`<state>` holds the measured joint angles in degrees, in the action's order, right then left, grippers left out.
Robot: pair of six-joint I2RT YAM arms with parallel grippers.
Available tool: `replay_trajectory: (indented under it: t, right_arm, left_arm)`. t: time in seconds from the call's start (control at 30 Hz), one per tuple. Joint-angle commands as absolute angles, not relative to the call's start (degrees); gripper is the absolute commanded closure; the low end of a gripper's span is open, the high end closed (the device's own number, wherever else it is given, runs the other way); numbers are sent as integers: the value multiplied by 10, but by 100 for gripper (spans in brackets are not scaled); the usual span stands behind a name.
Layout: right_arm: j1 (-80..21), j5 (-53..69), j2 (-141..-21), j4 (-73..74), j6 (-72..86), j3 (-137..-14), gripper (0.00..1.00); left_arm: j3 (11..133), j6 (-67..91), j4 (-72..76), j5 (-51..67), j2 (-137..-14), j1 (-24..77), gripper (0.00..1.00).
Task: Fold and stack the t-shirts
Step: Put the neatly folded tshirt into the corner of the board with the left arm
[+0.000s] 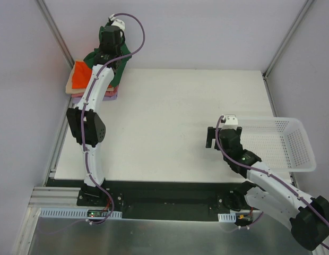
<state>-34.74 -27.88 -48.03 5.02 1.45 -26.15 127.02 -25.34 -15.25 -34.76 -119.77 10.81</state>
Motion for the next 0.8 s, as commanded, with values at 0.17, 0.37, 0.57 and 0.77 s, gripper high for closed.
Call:
replay_trajectory:
  t: [0.17,0.37,0.57,0.77]
  right_arm:
    - [-344,-325,-498,75,17,-275,4]
    - [-343,-326,-510,78,10,-292,4]
    - [-343,-364,-517,111,4,-321,4]
    - [-344,-366,-523,115,4,-325,4]
  left_arm:
    - [1297,-272,-83,-345,-1179,89,100]
    - [1301,-273,-65,-318,-1213,55,100]
    - [1307,-248,-63,-272,-1251,26,100]
    - [1318,-243,-63,-274,-1262,24,100]
